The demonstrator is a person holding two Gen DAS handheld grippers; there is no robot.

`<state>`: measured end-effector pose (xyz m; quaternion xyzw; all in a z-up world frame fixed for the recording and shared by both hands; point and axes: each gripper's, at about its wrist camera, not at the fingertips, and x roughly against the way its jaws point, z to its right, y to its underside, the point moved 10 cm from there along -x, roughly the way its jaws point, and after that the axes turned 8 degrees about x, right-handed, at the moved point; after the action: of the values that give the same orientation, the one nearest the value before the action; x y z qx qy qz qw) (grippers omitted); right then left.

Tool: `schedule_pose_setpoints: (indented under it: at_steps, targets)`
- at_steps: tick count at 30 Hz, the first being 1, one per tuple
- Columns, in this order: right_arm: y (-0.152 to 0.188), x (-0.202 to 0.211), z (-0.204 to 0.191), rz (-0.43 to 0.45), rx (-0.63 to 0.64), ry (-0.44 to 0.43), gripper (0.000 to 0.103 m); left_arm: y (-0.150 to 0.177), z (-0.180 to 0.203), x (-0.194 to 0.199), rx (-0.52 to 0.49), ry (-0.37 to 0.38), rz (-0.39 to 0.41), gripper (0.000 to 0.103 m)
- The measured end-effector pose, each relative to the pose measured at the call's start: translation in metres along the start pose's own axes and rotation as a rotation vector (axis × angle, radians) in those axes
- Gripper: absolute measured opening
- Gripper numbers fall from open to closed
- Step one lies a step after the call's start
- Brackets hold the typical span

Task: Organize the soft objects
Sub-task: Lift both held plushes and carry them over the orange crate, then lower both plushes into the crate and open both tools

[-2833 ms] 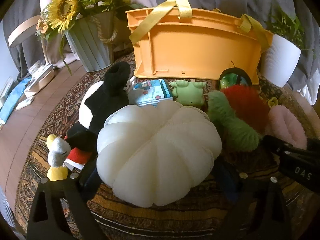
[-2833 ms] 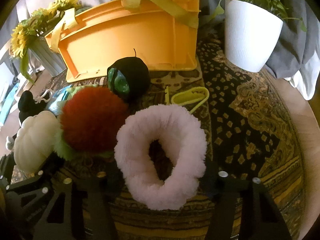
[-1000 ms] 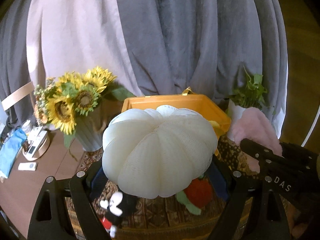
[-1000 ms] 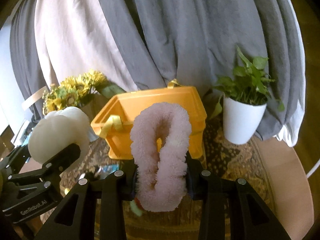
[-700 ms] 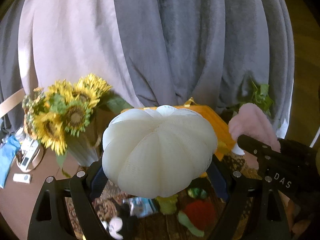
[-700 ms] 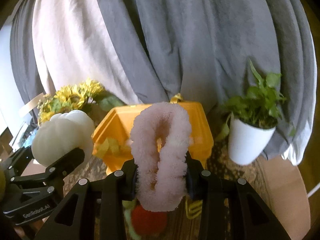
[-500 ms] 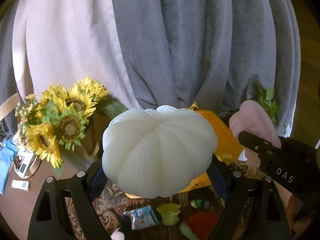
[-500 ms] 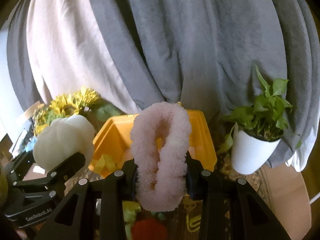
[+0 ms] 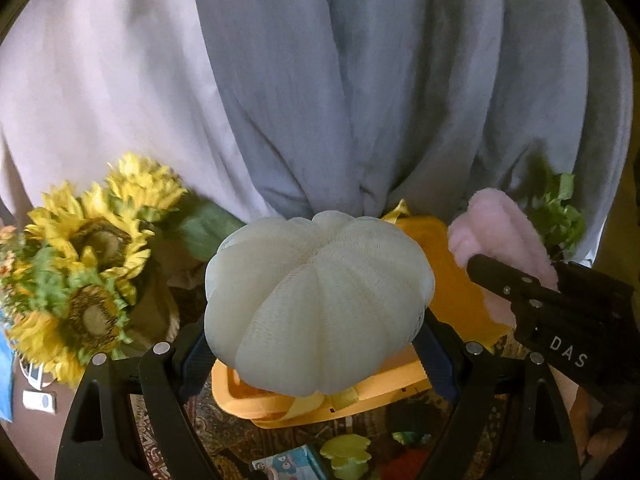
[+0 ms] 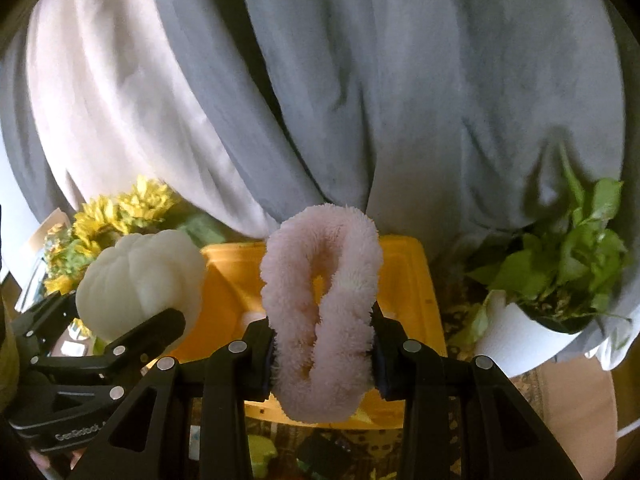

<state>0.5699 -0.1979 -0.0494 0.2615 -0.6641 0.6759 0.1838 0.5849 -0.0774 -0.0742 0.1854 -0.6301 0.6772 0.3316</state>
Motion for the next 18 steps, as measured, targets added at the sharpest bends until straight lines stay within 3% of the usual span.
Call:
schedule_pose_setpoints:
  at_steps: [9, 13, 18]
  targets:
    - [0.013, -0.066, 0.008, -0.203, -0.049, -0.042, 0.040, 0.013, -0.005, -0.069, 0.020, 0.019, -0.240, 0.091]
    - [0.026, -0.082, 0.015, -0.273, -0.065, -0.020, 0.059, 0.029, -0.008, -0.091, 0.048, 0.007, -0.324, 0.092]
    - [0.031, -0.089, 0.022, -0.300, -0.070, 0.003, 0.066, 0.049, -0.012, -0.107, 0.062, 0.004, -0.427, 0.093]
